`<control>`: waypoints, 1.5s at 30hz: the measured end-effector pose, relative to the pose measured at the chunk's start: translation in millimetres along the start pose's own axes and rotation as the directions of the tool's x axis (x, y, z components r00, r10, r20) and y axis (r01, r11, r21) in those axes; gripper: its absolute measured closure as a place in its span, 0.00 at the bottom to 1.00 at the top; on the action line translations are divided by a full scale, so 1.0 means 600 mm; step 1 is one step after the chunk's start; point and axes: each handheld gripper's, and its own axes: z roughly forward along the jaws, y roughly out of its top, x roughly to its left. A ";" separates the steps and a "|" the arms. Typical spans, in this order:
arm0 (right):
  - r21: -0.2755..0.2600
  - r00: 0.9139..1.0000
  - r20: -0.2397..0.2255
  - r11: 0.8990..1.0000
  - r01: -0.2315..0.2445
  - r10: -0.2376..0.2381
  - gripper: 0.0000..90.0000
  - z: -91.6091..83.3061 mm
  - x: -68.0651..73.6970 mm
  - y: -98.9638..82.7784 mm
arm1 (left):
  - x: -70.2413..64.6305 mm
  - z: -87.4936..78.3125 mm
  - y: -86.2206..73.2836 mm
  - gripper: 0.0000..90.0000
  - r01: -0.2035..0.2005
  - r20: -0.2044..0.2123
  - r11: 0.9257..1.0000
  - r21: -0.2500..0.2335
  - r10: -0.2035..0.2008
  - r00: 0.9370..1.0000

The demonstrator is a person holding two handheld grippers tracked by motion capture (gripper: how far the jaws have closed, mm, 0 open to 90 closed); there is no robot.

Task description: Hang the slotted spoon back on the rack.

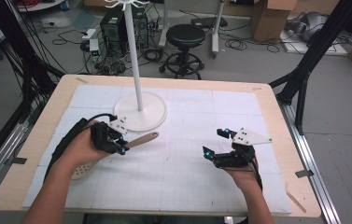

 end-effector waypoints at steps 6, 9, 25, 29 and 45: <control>-0.004 1.000 -0.003 1.000 0.004 -0.004 0.15 0.000 0.001 0.001 | 0.004 -0.058 0.001 0.83 0.035 -0.013 0.993 -0.114 -0.037 0.999; -0.006 1.000 -0.004 1.000 0.001 -0.001 0.15 -0.001 0.001 0.001 | 0.008 -0.081 0.003 0.83 0.057 -0.023 0.987 -0.148 -0.061 0.998; -0.006 1.000 -0.004 1.000 -0.001 0.001 0.15 0.000 0.002 0.001 | 0.026 -0.168 0.015 0.83 0.112 -0.059 0.946 -0.305 -0.136 0.989; -0.006 1.000 -0.005 1.000 0.002 -0.002 0.15 0.000 0.001 0.001 | 0.032 -0.181 0.017 0.83 0.126 -0.054 0.930 -0.344 -0.154 0.987; -0.007 1.000 -0.006 1.000 -0.003 0.003 0.15 -0.001 0.000 0.001 | 0.086 -0.248 0.074 0.83 0.187 -0.074 0.895 -0.405 -0.236 0.969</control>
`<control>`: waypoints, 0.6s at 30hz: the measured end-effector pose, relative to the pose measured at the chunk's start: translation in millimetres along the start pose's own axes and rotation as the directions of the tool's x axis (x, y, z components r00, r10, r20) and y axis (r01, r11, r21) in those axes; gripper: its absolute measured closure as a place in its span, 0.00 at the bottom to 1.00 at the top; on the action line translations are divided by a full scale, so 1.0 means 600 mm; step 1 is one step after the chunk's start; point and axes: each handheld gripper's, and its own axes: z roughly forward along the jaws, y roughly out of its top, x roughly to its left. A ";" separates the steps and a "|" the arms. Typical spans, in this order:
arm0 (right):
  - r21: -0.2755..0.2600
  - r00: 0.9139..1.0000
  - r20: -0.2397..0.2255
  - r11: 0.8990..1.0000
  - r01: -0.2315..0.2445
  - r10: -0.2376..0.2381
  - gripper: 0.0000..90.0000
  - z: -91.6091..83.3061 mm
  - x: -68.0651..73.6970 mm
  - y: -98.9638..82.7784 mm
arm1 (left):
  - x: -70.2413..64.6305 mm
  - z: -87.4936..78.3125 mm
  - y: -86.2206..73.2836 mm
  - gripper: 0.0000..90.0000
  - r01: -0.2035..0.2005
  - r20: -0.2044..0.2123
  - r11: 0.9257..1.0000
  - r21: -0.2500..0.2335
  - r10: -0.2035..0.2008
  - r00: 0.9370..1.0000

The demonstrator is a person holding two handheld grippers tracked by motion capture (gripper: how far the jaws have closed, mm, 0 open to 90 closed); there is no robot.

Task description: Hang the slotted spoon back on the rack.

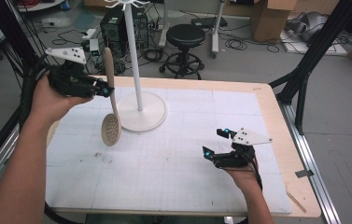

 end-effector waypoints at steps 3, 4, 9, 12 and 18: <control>-0.005 1.000 0.001 1.000 0.000 0.000 0.15 0.000 -0.001 0.000 | 0.009 -0.006 0.011 0.83 0.010 -0.014 1.000 -0.004 -0.011 1.000; -0.005 1.000 0.001 1.000 0.000 0.000 0.15 0.000 -0.001 0.000 | 0.014 -0.008 0.015 0.83 0.012 -0.022 1.000 -0.006 -0.012 1.000; 0.000 1.000 -0.001 1.000 0.004 -0.004 0.15 0.002 -0.001 0.000 | 0.038 -0.022 0.044 0.83 0.031 -0.068 1.000 0.004 -0.031 0.997; -0.006 1.000 0.001 1.000 0.003 -0.003 0.15 0.001 -0.001 0.000 | 0.053 -0.027 0.061 0.83 0.040 -0.086 0.999 0.012 -0.039 0.996; -0.008 1.000 -0.004 1.000 -0.002 0.002 0.15 0.001 -0.002 0.000 | 0.082 -0.027 0.082 0.83 0.057 -0.135 0.997 0.043 -0.051 0.990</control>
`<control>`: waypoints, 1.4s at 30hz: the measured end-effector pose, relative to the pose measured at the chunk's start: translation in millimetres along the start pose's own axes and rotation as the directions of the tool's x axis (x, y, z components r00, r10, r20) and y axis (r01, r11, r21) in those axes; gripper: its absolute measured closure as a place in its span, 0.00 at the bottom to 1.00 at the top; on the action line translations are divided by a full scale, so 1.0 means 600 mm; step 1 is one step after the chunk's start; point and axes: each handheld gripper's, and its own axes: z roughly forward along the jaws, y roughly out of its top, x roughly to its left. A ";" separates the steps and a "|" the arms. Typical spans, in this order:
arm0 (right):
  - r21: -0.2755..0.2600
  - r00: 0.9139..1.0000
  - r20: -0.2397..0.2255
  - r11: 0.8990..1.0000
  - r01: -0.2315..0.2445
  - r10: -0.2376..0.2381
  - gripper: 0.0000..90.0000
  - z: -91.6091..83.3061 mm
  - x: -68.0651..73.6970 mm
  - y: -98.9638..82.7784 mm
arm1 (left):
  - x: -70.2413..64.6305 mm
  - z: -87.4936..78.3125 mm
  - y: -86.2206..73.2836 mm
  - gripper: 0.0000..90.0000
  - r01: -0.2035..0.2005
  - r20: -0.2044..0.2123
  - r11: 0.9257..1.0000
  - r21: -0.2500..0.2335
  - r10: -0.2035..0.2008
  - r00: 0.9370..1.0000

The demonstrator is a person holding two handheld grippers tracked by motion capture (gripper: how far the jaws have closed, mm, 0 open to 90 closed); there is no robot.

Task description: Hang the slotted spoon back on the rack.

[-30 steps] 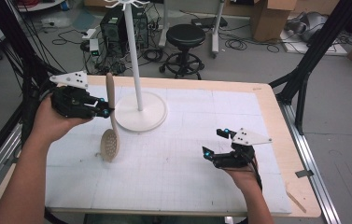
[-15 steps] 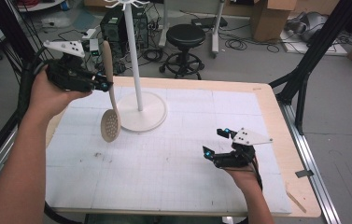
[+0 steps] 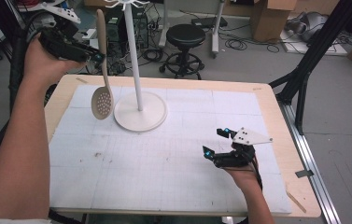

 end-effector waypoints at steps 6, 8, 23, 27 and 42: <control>-0.002 1.000 0.002 1.000 -0.004 0.004 0.15 -0.001 -0.002 -0.001 | 0.019 0.006 0.011 0.83 0.021 -0.016 1.000 0.003 -0.021 1.000; -0.007 1.000 0.004 1.000 -0.002 0.002 0.15 -0.003 -0.002 -0.001 | 0.024 0.008 0.015 0.83 0.022 -0.021 1.000 0.011 -0.021 1.000; -0.002 1.000 0.009 1.000 -0.005 0.005 0.15 -0.005 -0.002 -0.004 | 0.030 0.033 0.036 0.83 0.031 -0.026 0.998 0.045 -0.030 0.999; 0.000 1.000 0.007 1.000 -0.005 0.005 0.15 -0.007 -0.002 -0.004 | 0.029 0.037 0.038 0.83 0.034 -0.026 0.998 0.046 -0.033 0.999; -0.008 1.000 0.010 1.000 -0.012 0.012 0.15 -0.011 -0.004 -0.006 | 0.031 0.055 0.049 0.83 0.052 -0.063 0.995 0.082 -0.047 0.997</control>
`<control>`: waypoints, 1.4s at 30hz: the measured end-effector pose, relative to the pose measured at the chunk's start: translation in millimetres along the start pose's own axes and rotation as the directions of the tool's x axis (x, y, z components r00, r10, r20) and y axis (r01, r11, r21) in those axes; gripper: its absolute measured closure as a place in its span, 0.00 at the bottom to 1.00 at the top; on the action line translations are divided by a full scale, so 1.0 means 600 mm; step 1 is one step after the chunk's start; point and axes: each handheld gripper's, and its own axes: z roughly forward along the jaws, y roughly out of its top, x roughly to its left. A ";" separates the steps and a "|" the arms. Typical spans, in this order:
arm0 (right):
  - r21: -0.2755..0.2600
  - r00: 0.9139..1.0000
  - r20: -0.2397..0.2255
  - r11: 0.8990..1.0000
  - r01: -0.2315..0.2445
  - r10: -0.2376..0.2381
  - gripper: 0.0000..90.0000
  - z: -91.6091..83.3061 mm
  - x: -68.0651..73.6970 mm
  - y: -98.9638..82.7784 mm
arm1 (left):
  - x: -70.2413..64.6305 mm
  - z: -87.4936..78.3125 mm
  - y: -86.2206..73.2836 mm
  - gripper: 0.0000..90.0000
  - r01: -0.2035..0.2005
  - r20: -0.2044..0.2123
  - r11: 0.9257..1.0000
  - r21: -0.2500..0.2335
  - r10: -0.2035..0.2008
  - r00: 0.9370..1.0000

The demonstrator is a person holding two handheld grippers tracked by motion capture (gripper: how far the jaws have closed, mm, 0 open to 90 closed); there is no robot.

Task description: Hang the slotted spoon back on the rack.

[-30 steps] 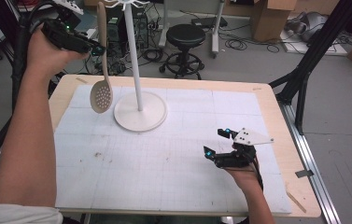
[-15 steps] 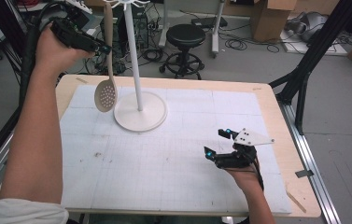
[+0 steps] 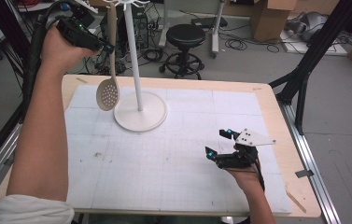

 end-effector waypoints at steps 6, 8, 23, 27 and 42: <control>0.001 1.000 -0.009 1.000 0.007 -0.007 0.15 0.006 0.000 0.003 | -0.001 -0.004 -0.007 0.74 -0.014 -0.014 0.999 -0.029 0.013 1.000; 0.004 1.000 -0.009 1.000 0.006 -0.006 0.15 0.007 0.001 0.002 | 0.001 -0.010 -0.013 0.67 -0.019 -0.024 0.999 -0.028 0.019 1.000; 0.004 1.000 -0.020 1.000 0.011 -0.010 0.15 0.013 0.006 0.005 | -0.026 -0.031 -0.045 0.43 -0.011 0.032 0.999 -0.051 0.013 0.999; -0.001 1.000 -0.020 1.000 0.011 -0.011 0.15 0.014 0.006 0.006 | -0.036 -0.024 -0.064 0.37 -0.021 0.041 0.998 -0.052 0.023 0.999; 0.016 0.999 -0.027 1.000 0.019 -0.019 0.15 0.021 0.009 0.006 | -0.035 -0.024 -0.137 0.18 0.013 0.065 0.995 -0.096 -0.007 0.998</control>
